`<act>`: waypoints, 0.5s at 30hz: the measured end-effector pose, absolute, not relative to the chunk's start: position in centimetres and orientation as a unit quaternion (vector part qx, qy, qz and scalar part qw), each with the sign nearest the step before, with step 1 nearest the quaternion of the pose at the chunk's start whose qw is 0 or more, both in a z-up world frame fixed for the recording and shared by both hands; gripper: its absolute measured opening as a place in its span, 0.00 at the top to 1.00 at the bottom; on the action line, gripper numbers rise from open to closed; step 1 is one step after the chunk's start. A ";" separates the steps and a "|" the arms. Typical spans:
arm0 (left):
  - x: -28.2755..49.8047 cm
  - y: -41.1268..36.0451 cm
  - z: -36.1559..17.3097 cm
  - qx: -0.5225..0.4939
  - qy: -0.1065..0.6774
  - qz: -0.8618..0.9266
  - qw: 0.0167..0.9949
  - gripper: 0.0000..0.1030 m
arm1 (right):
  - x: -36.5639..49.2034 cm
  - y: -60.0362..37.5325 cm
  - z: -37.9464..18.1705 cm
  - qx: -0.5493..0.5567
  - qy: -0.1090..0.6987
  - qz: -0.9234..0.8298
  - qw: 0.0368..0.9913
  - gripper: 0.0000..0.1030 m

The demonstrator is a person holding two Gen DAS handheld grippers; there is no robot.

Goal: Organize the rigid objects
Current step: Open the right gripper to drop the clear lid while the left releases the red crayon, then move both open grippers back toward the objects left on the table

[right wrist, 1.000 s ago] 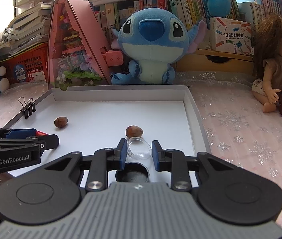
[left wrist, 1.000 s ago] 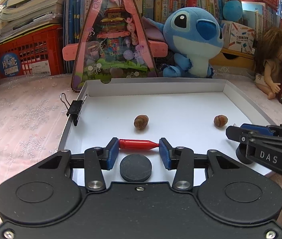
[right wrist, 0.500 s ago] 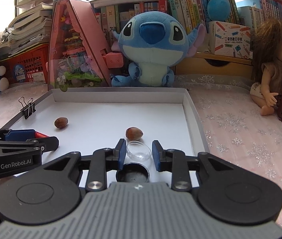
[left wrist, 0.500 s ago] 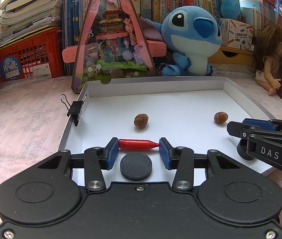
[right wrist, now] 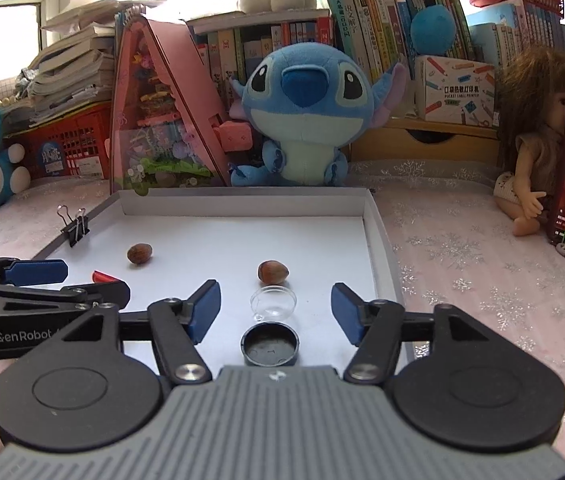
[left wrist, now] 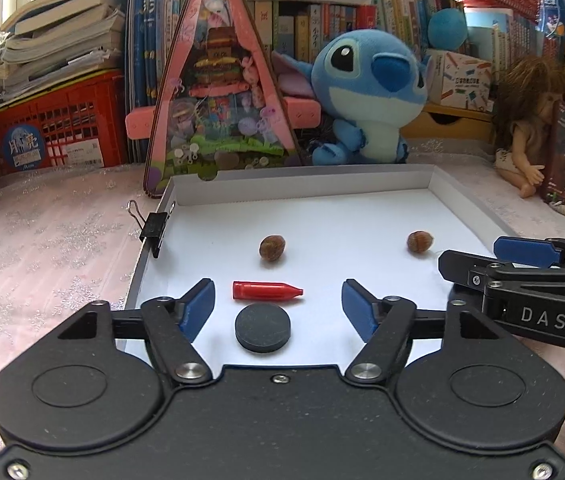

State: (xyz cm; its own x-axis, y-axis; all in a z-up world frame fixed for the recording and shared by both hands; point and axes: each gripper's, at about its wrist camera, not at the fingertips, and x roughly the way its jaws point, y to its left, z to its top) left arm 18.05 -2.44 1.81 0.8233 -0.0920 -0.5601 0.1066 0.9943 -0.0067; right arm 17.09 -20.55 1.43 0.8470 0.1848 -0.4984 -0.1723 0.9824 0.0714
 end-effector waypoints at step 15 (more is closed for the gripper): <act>12.6 -2.1 3.6 0.004 0.272 -0.089 0.958 0.25 | 11.7 -21.5 3.9 0.014 0.223 0.128 0.966 0.16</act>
State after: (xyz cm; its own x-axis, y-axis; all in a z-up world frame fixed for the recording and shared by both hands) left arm 12.65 -2.13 3.60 0.8360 -0.1683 -0.5224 0.1728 0.9841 -0.0405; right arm 11.67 -21.48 3.94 0.8676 0.2533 -0.4279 -0.2406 0.9669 0.0847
